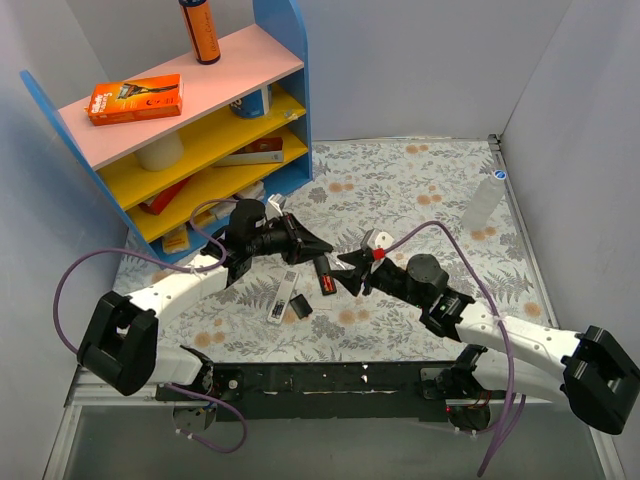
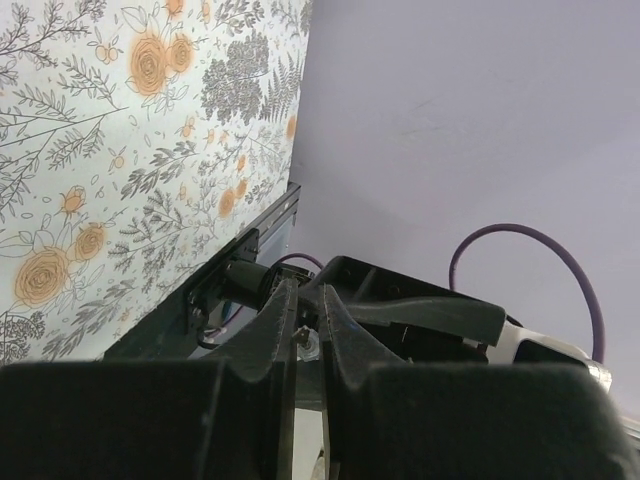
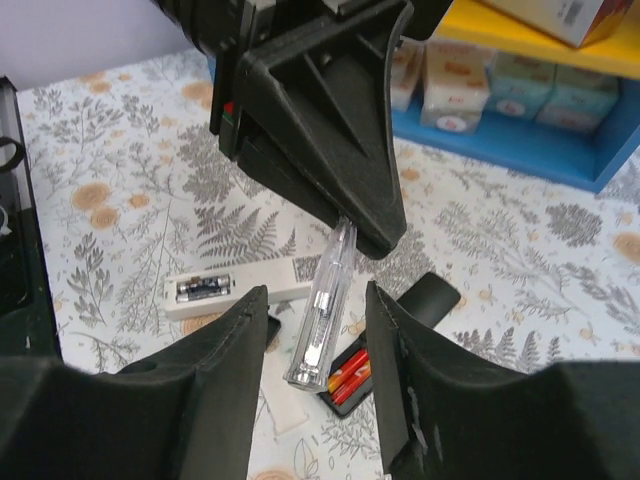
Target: Unload the batteries from the remote control
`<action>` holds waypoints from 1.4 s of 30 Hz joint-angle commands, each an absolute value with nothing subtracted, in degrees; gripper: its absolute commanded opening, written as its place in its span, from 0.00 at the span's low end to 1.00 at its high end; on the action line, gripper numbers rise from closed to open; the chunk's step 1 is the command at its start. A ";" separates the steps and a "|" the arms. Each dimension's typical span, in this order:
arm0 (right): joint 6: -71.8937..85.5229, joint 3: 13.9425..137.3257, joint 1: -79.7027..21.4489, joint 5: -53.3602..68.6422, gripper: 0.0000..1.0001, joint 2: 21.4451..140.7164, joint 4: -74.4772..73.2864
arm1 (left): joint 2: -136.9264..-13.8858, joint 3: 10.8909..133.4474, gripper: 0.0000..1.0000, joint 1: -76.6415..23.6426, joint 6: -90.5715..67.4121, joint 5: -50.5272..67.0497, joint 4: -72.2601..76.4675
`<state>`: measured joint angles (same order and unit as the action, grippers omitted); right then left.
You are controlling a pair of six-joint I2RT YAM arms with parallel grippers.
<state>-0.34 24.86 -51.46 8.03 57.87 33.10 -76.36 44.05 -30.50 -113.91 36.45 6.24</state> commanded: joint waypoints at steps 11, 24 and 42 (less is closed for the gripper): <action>-2.37 22.32 -52.03 4.40 0.09 55.28 46.49 | -73.04 40.96 0.00 -30.59 -124.89 35.42 13.53; -1.23 21.88 -52.56 4.75 0.52 57.13 43.07 | -70.32 39.11 0.00 -29.62 -128.06 33.84 14.85; -0.79 20.04 -52.91 1.58 0.01 57.04 47.72 | -69.52 36.39 0.00 -29.62 -130.17 34.19 18.28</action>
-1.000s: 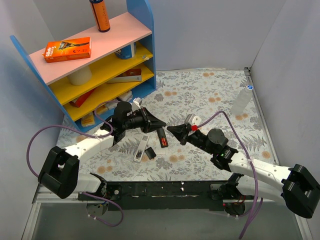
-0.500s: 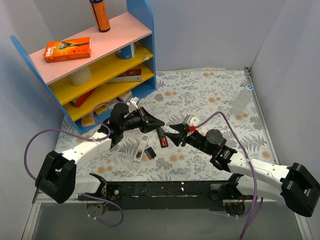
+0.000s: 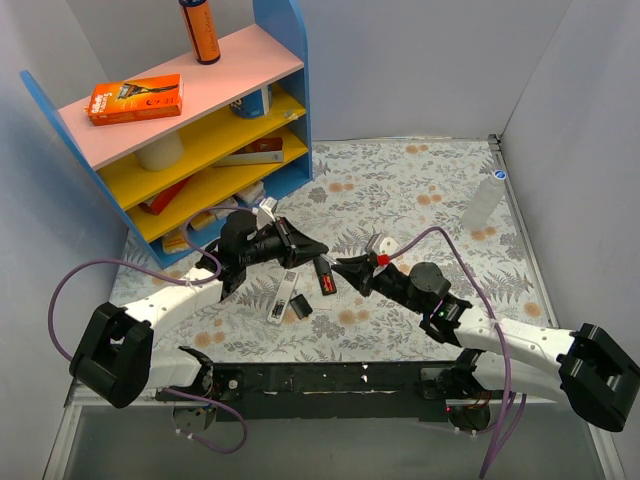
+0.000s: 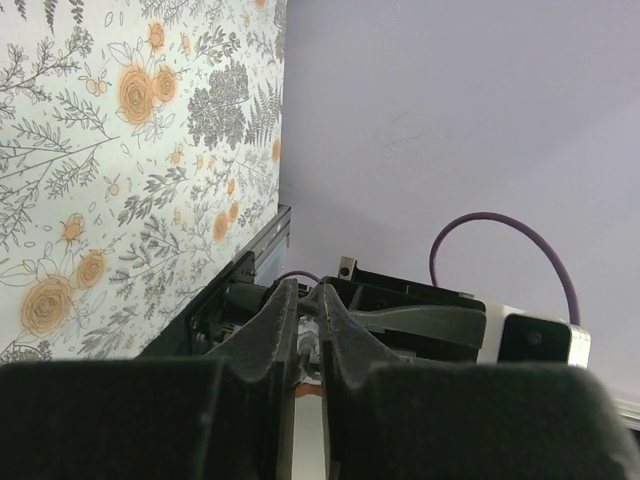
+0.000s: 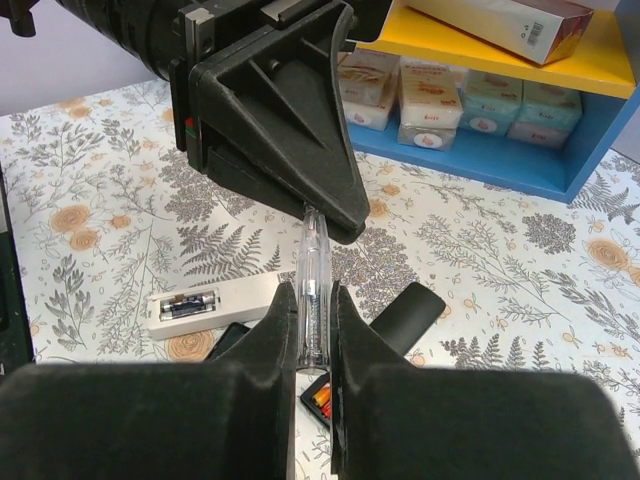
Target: Unload the batteries from the remote control
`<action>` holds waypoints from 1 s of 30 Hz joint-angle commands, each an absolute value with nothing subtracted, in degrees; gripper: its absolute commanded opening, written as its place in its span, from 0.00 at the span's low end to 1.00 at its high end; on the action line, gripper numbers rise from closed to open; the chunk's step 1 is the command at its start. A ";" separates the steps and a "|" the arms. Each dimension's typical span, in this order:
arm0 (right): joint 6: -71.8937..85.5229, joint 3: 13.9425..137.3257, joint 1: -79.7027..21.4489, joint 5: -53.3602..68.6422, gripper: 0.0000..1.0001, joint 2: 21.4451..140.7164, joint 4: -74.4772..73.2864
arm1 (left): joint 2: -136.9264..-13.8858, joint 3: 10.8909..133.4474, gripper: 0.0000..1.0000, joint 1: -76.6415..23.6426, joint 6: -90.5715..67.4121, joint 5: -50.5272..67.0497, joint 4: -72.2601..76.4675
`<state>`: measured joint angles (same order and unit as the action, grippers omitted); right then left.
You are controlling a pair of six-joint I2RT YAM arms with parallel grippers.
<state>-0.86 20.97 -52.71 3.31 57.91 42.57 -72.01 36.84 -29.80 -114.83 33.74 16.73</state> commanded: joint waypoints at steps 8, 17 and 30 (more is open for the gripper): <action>1.49 26.71 -52.91 -2.19 0.01 53.62 29.15 | -69.96 42.70 0.79 -28.48 -113.16 32.00 0.40; 7.20 42.70 -52.91 -4.39 0.01 58.43 -3.04 | -69.44 52.73 0.81 -14.79 -89.40 26.90 -26.78; 13.71 76.45 -55.36 2.64 0.01 81.64 -40.33 | -70.05 44.39 0.70 -10.81 -77.43 26.44 -28.83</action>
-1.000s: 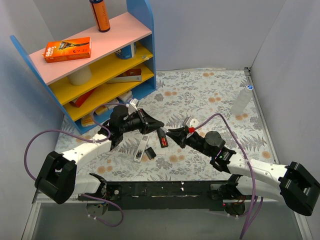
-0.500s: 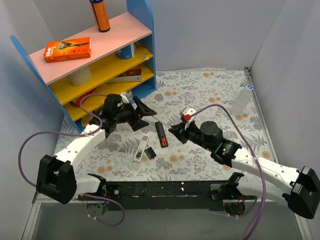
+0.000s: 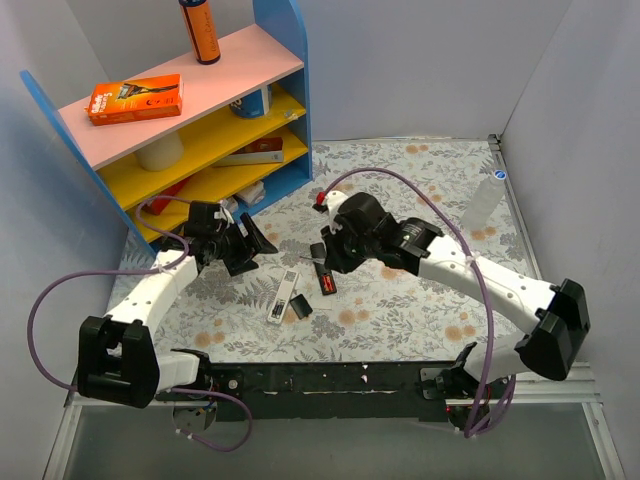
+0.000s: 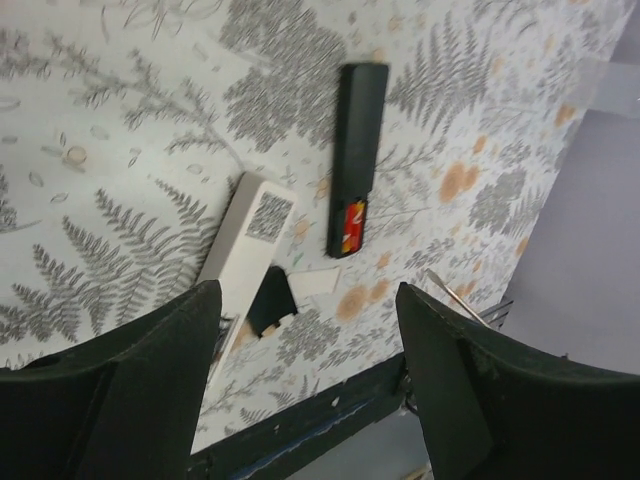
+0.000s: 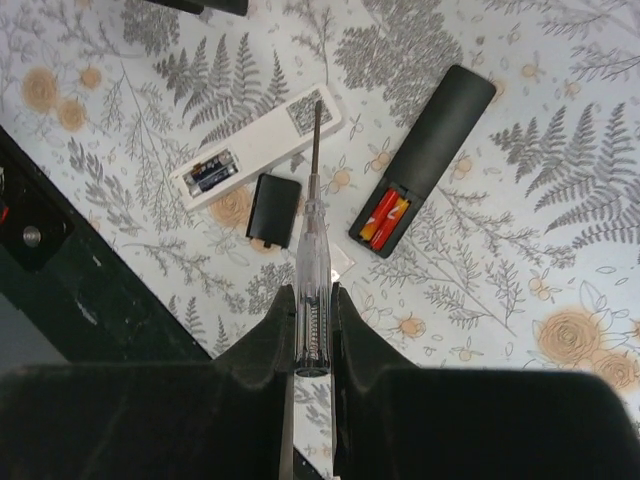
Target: Unload the batteries from the remote control
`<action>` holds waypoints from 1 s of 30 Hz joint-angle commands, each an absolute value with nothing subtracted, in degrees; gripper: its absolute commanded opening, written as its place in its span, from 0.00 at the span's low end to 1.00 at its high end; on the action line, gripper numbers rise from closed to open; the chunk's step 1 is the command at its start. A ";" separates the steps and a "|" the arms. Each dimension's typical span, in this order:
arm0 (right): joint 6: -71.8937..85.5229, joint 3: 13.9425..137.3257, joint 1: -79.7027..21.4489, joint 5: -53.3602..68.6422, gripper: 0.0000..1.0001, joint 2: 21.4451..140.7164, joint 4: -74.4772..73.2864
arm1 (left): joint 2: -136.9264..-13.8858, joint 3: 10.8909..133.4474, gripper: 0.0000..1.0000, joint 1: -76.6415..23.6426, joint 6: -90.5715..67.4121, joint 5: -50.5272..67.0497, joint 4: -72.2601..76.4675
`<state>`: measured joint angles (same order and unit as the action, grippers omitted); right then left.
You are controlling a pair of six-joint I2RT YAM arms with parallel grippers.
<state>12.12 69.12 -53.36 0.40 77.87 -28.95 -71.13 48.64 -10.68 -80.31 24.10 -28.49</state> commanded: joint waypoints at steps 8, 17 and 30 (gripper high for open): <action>12.13 90.77 -60.99 3.17 0.01 96.13 -51.84 | -74.62 39.03 0.62 -10.46 -76.99 31.11 -24.79; 11.78 98.34 -66.27 2.46 0.01 104.85 -56.42 | -79.27 39.11 0.54 -7.38 -75.24 32.52 -25.22; 11.51 105.02 -67.41 1.93 0.01 110.04 -59.50 | -82.35 38.23 0.44 -7.12 -74.53 35.33 -24.34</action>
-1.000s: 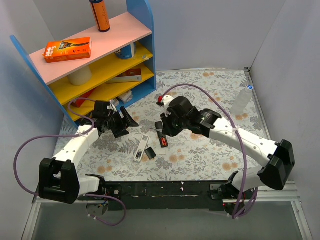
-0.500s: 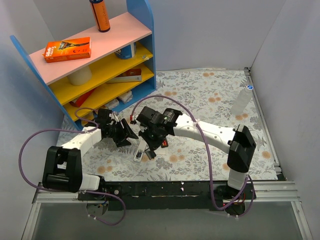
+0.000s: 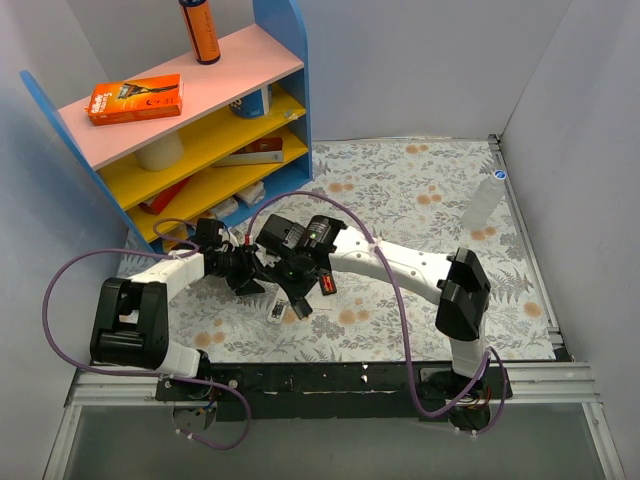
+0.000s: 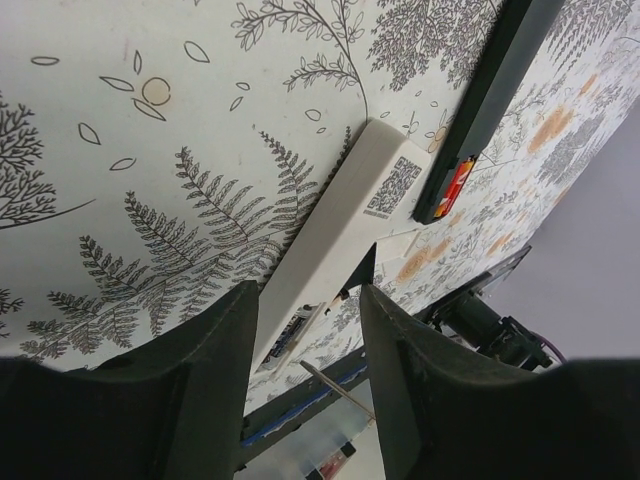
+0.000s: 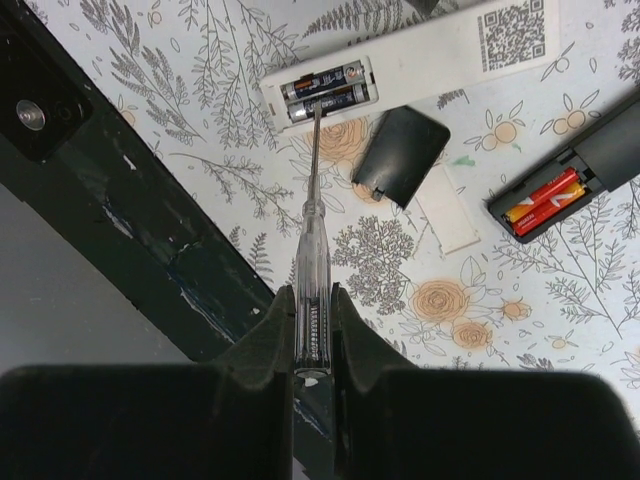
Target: Unload the batteries from the remote control
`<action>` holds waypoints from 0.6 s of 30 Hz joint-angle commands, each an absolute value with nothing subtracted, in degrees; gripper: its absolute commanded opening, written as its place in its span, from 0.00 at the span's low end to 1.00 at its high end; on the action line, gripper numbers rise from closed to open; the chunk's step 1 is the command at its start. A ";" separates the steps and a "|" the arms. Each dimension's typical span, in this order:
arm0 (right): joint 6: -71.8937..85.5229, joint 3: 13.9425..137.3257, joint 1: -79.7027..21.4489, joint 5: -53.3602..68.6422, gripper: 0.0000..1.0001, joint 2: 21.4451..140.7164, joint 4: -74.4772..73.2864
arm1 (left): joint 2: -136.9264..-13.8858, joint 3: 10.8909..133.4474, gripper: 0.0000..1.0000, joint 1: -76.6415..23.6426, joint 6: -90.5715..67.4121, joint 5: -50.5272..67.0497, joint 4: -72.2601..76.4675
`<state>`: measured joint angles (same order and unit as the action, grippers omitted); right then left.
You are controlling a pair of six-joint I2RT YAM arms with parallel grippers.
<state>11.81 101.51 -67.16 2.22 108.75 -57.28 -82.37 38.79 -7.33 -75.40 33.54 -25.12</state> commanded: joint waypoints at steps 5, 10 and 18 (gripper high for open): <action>11.16 106.35 -67.41 1.58 0.01 111.97 -60.20 | -83.14 38.14 0.40 -7.12 -74.71 35.68 -24.70; 10.99 107.31 -67.33 1.49 0.01 113.81 -60.91 | -83.50 37.62 0.37 -7.12 -75.14 36.56 -24.35; 9.67 109.33 -67.41 0.53 0.01 116.19 -61.61 | -84.64 37.62 0.35 -7.12 -75.32 37.09 -24.96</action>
<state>11.09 106.96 -67.16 1.58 114.76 -60.31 -84.51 37.91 -7.33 -75.46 35.62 -24.95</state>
